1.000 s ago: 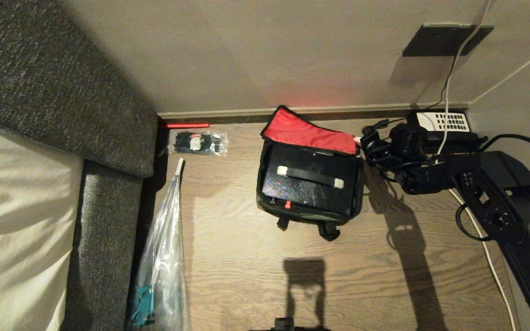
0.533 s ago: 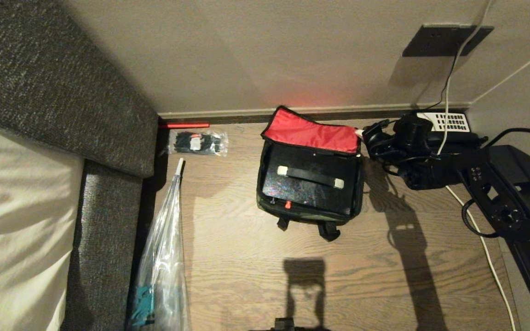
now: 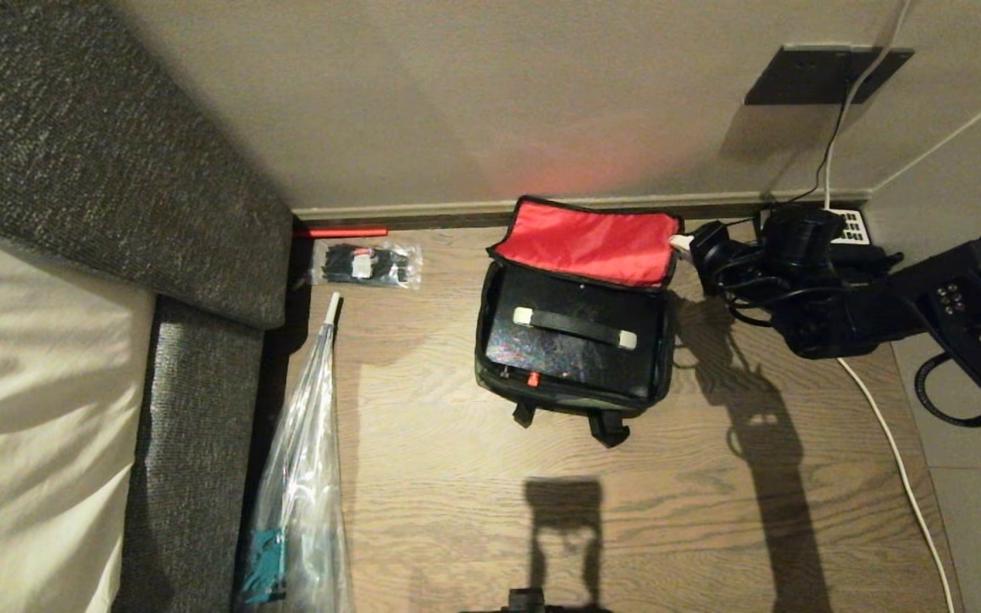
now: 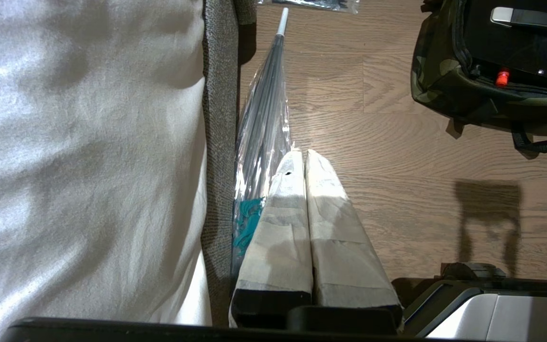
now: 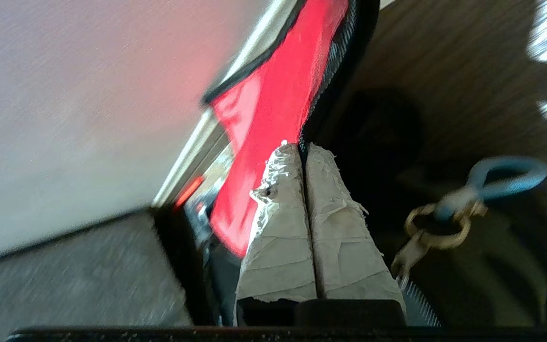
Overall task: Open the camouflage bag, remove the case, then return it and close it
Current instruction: Close the top of the storage box
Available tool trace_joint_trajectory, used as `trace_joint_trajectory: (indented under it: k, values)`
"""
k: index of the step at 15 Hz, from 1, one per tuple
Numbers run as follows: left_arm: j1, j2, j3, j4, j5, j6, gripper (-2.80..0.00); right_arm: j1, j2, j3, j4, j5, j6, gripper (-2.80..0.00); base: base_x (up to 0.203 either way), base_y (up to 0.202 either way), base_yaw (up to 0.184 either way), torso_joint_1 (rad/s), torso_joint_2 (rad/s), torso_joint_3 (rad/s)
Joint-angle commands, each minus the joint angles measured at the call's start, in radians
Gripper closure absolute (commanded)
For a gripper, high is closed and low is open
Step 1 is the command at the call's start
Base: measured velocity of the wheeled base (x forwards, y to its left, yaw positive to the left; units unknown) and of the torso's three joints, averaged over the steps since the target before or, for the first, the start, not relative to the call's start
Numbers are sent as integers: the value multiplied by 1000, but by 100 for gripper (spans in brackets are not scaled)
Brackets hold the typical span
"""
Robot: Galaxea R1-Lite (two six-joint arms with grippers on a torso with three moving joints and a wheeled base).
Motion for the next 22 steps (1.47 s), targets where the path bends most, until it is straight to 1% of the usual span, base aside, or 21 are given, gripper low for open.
trace_joint_trajectory:
  k: [1, 4, 5, 7, 8, 10, 12, 14, 17, 19, 22]
  values:
    - [0, -2, 0, 0, 1, 0, 0, 3, -79, 93, -84, 32, 5, 0, 0, 0, 0, 0, 0, 0]
    - [0, -2, 0, 0, 1, 0, 0, 5, -120, 186, -120, 116, 1, 0, 0, 0, 0, 0, 0, 0]
    - [0, -2, 0, 0, 1, 0, 0, 6, -133, 215, -123, 145, -13, 0, 0, 0, 0, 0, 0, 0]
    - [0, -2, 0, 0, 1, 0, 0, 12, -148, 300, -130, 179, -75, 0, 0, 0, 0, 0, 0, 0]
    - [0, -2, 0, 0, 0, 0, 0, 14, -152, 338, -131, 208, -114, 0, 0, 0, 0, 0, 0, 0]
    - [0, -2, 0, 0, 1, 0, 0, 16, -153, 378, -131, 249, -175, 0, 0, 0, 0, 0, 0, 0]
    - [0, -2, 0, 0, 0, 0, 0, 19, -151, 397, -130, 276, -222, 0, 0, 0, 0, 0, 0, 0]
    - [1, -2, 0, 0, 1, 0, 0, 23, -143, 409, -130, 311, -288, 0, 0, 0, 0, 0, 0, 0]
    - [0, -2, 0, 0, 1, 0, 0, 30, -134, 404, -132, 335, -357, 0, 0, 0, 0, 0, 0, 0]
    - [0, -2, 0, 0, 1, 0, 0, 38, -134, 430, -122, 353, -430, 0, 0, 0, 0, 0, 0, 0]
    - [0, -2, 0, 0, 1, 0, 0, 55, -119, 466, -129, 352, -532, 0, 0, 0, 0, 0, 0, 0]
